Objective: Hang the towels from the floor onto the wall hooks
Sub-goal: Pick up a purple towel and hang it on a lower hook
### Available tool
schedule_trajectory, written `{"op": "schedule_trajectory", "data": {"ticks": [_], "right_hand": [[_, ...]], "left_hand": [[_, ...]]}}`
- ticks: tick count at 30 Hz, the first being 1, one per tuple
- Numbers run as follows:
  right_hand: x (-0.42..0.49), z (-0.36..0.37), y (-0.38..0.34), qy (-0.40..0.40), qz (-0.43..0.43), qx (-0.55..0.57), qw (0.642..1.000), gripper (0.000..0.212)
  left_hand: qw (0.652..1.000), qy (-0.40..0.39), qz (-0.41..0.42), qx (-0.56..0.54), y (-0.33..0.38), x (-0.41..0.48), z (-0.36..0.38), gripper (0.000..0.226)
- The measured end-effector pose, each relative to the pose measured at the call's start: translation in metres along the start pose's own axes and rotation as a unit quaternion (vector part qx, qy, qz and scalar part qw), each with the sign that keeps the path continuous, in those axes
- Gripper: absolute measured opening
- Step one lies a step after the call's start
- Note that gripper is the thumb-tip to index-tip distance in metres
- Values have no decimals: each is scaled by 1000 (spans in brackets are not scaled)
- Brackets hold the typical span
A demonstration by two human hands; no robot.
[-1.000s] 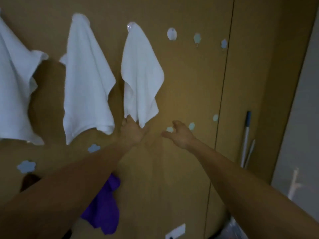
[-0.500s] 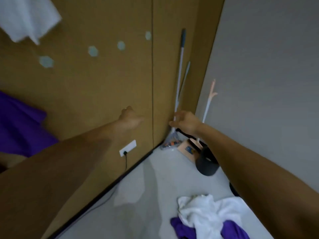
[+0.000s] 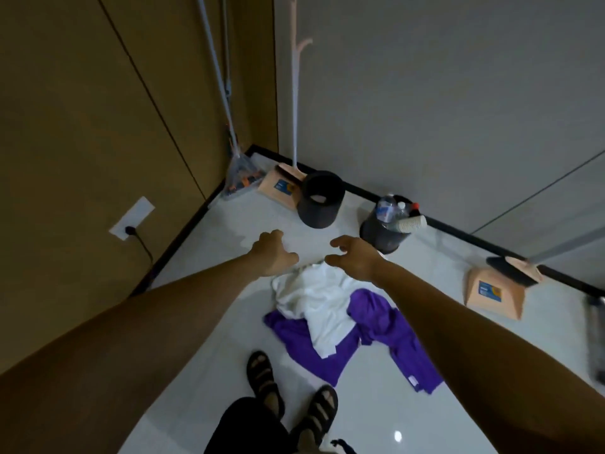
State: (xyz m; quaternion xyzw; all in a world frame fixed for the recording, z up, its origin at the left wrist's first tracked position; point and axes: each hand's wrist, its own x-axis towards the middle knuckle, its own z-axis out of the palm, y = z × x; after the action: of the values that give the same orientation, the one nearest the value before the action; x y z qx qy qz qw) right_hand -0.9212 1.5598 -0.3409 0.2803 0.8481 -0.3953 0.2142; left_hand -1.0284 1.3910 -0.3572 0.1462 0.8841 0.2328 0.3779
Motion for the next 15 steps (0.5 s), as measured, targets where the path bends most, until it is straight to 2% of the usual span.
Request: {"op": "schedule_trajectory", "data": {"ticks": [7,11,15], "right_hand": [[64,66,120,-18,150,92,984,49],[113,121,194,-25,199,126,972,43],[159,197,281,-42,213,111,970,18]], "left_hand": [[993,-109,-23,24,-35,97,108,64],[987,-151,-46,29,-73,150,189,66],[980,-182,-75,38,-124,206,282,60]]}}
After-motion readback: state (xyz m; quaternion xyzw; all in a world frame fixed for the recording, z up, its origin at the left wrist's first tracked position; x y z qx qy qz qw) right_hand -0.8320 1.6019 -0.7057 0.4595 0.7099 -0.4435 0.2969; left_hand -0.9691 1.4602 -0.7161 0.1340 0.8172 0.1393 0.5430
